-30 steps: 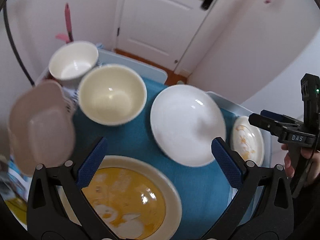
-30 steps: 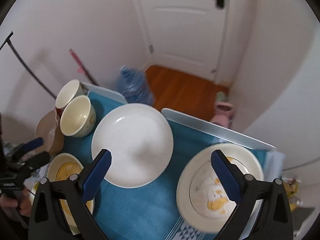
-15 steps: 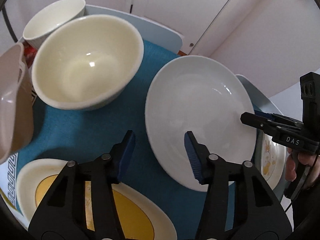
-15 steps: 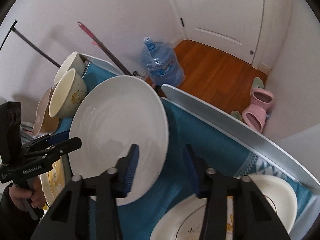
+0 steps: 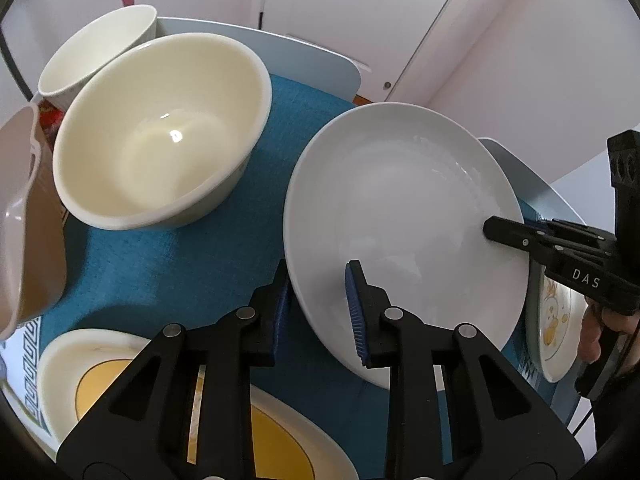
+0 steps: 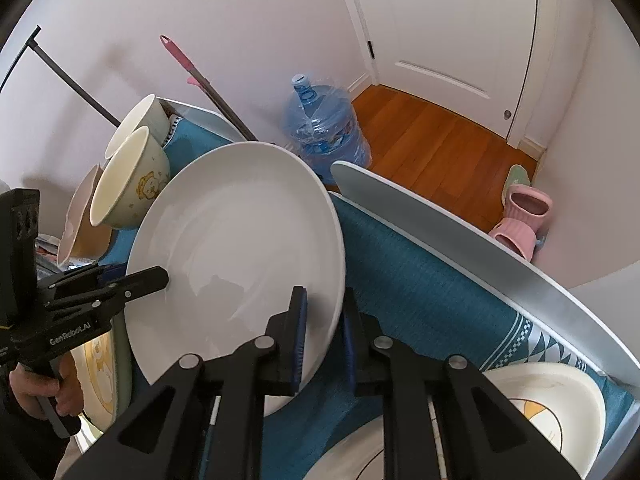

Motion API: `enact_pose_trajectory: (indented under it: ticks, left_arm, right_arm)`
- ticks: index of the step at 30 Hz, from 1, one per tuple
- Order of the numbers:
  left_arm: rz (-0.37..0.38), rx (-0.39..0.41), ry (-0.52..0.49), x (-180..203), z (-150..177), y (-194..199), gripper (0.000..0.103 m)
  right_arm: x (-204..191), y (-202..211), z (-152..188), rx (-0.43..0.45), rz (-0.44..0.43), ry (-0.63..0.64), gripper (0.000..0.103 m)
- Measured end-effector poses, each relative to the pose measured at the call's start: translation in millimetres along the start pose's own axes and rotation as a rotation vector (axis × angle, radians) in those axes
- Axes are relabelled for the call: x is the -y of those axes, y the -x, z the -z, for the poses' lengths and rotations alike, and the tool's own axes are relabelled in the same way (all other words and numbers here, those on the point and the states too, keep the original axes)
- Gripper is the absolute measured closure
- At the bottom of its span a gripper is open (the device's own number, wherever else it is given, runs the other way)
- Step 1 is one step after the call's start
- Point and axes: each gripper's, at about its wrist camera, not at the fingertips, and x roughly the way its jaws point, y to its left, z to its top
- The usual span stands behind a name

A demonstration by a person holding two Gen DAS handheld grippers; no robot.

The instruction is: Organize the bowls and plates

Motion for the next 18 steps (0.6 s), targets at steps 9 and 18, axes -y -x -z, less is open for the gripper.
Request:
enact_pose_trajectory:
  ticks: [9,18]
  left_arm:
    - [-0.026,0.051,-0.045,28.6,9.3,14.1,0.079]
    - [0.001,0.143,-0.071,27.2,20.2,81.7,0.079]
  right_arm:
    - [-3.6,14.6,5.4,0.050,0.006,0.003,0.088]
    - [-42.1,62.8,17.0,0.137,0.047,0.049,0.088]
